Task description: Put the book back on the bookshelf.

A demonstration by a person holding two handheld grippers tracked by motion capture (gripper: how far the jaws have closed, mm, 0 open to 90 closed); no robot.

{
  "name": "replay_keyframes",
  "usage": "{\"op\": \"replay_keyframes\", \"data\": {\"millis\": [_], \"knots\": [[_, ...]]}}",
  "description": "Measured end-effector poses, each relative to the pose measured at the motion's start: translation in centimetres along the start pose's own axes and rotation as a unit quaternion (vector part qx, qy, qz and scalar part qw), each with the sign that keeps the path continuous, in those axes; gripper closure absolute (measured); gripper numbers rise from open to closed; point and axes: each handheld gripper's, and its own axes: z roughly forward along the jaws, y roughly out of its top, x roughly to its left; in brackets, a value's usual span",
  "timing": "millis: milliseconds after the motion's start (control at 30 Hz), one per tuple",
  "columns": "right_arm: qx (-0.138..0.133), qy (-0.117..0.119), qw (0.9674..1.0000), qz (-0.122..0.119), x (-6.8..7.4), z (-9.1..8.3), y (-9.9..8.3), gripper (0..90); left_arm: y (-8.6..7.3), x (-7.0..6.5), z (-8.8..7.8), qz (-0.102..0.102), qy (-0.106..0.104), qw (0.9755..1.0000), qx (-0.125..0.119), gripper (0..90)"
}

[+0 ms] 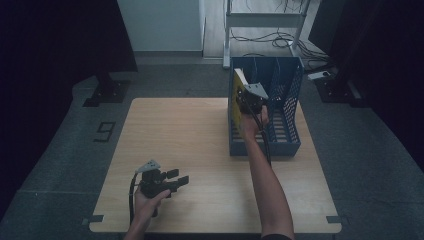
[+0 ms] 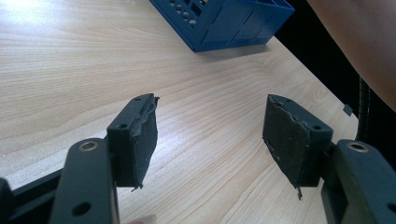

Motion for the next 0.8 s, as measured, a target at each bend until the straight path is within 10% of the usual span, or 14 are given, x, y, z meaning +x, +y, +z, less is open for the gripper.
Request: {"op": "replay_keyframes", "data": {"millis": [800], "knots": [[0.048,0.023,0.9985,-0.014,0.0,-0.9,-2.3,72.6,-0.3,-0.4,0.6,0.008,0.002,0.9998,0.016,35.1]]}}
